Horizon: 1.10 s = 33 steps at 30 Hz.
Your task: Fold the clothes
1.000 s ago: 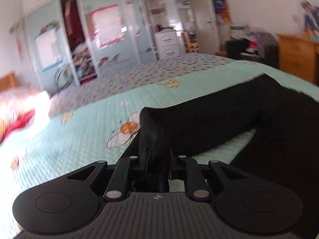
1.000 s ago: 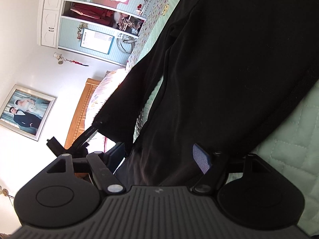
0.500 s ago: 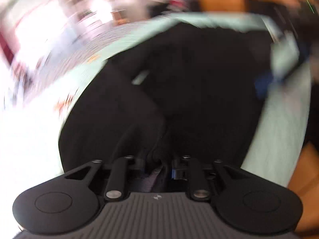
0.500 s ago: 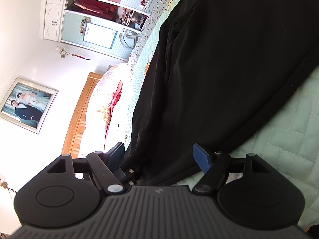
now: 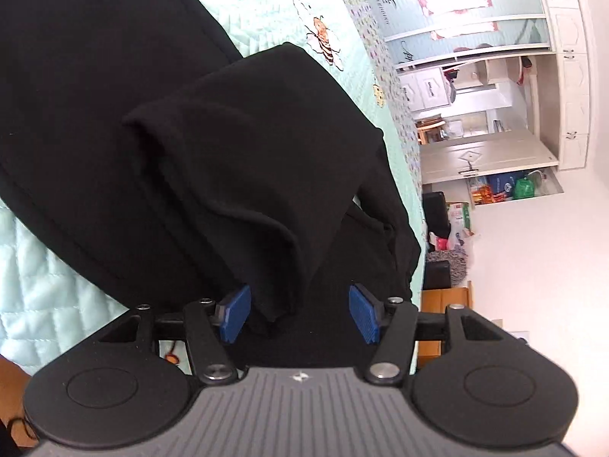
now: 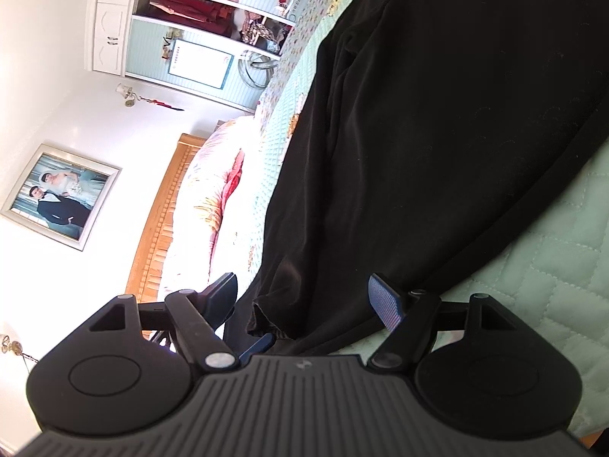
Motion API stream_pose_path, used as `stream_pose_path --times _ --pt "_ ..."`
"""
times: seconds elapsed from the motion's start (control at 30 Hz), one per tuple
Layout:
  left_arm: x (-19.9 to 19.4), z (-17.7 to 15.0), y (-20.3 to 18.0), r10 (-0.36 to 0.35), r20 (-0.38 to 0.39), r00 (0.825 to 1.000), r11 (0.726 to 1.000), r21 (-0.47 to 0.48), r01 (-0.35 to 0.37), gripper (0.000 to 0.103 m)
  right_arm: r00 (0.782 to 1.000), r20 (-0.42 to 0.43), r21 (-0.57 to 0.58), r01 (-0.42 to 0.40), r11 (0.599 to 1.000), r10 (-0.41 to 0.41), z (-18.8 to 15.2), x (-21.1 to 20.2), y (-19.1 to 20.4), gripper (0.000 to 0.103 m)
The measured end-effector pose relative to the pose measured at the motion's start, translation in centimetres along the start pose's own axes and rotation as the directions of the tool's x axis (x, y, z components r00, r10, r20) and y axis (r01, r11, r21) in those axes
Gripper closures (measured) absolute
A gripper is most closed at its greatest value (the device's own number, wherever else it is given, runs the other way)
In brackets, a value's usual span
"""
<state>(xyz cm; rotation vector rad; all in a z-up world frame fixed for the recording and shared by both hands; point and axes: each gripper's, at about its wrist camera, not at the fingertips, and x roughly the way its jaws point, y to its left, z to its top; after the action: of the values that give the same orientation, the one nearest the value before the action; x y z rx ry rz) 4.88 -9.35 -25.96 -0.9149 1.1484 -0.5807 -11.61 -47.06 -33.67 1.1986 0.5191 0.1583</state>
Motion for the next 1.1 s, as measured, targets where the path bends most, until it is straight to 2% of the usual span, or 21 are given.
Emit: stream_pose_path --times 0.13,0.23,0.33,0.43,0.5,0.6,0.63,0.7,0.73,0.77,0.8,0.87,0.97,1.07,1.1 --pt "0.4 -0.4 0.1 0.057 0.024 0.998 0.993 -0.103 -0.054 0.044 1.000 0.011 0.010 -0.004 1.000 0.004 0.2 -0.3 -0.2 0.026" --pt "-1.1 -0.9 0.0 0.067 0.066 0.996 0.990 -0.132 -0.058 0.044 1.000 0.001 0.003 -0.016 1.000 0.016 0.3 -0.3 -0.2 0.026" --pt "-2.4 -0.9 0.0 0.064 0.119 0.991 0.987 -0.157 -0.045 0.042 0.995 -0.063 -0.041 -0.083 0.996 0.080 0.6 1.3 1.4 0.026" --pt "-3.3 -0.8 0.2 0.082 0.160 0.984 0.983 -0.177 -0.053 0.042 0.974 -0.129 -0.045 -0.193 0.980 0.186 1.6 4.6 3.4 0.026" --pt "-3.9 -0.8 0.3 0.097 0.170 0.981 0.979 -0.193 -0.063 0.042 0.959 -0.166 -0.038 -0.237 0.971 0.228 2.3 7.2 4.6 0.027" --pt "-4.0 0.0 0.1 0.107 0.182 0.977 0.974 -0.218 -0.066 0.041 0.944 -0.231 0.017 -0.237 0.971 0.234 2.4 10.9 4.3 0.030" --pt "-4.3 0.1 0.3 0.106 0.190 0.976 0.971 -0.230 -0.060 0.037 0.936 -0.259 0.052 -0.235 0.971 0.241 2.2 12.0 3.8 0.030" --pt "-4.8 0.1 0.7 0.110 0.202 0.973 0.967 -0.247 -0.058 0.034 0.912 -0.325 0.126 -0.221 0.967 0.251 1.4 14.2 2.6 0.030" --pt "-4.9 0.1 0.9 0.117 0.202 0.972 0.965 -0.253 -0.063 0.034 0.894 -0.380 0.164 -0.188 0.968 0.238 0.5 15.1 1.5 0.033" --pt "-5.0 0.1 1.0 0.114 0.200 0.973 0.965 -0.257 -0.060 0.034 0.894 -0.392 0.170 -0.163 0.972 0.218 -0.1 15.1 0.8 0.049" --pt "-4.8 0.1 1.0 0.109 0.197 0.974 0.967 -0.250 -0.058 0.034 0.896 -0.385 0.174 -0.166 0.971 0.222 -0.3 14.6 0.5 0.056" --pt "-4.5 0.1 1.1 0.100 0.191 0.977 0.970 -0.237 -0.053 0.034 0.899 -0.375 0.182 -0.168 0.969 0.226 -0.6 13.6 -0.1 0.055" --pt "-3.7 -0.1 1.3 0.107 0.170 0.980 0.967 -0.249 -0.062 0.031 0.899 -0.397 0.145 -0.137 0.980 0.184 -0.3 12.6 0.7 0.054" --pt "-4.0 -0.4 1.6 0.103 0.179 0.979 0.967 -0.250 -0.056 0.031 0.914 -0.344 0.148 -0.174 0.974 0.215 0.1 11.2 1.7 0.039" --pt "-4.1 -0.4 1.6 0.103 0.183 0.978 0.966 -0.254 -0.055 0.031 0.925 -0.325 0.114 -0.167 0.979 0.195 0.6 10.9 2.4 0.039"
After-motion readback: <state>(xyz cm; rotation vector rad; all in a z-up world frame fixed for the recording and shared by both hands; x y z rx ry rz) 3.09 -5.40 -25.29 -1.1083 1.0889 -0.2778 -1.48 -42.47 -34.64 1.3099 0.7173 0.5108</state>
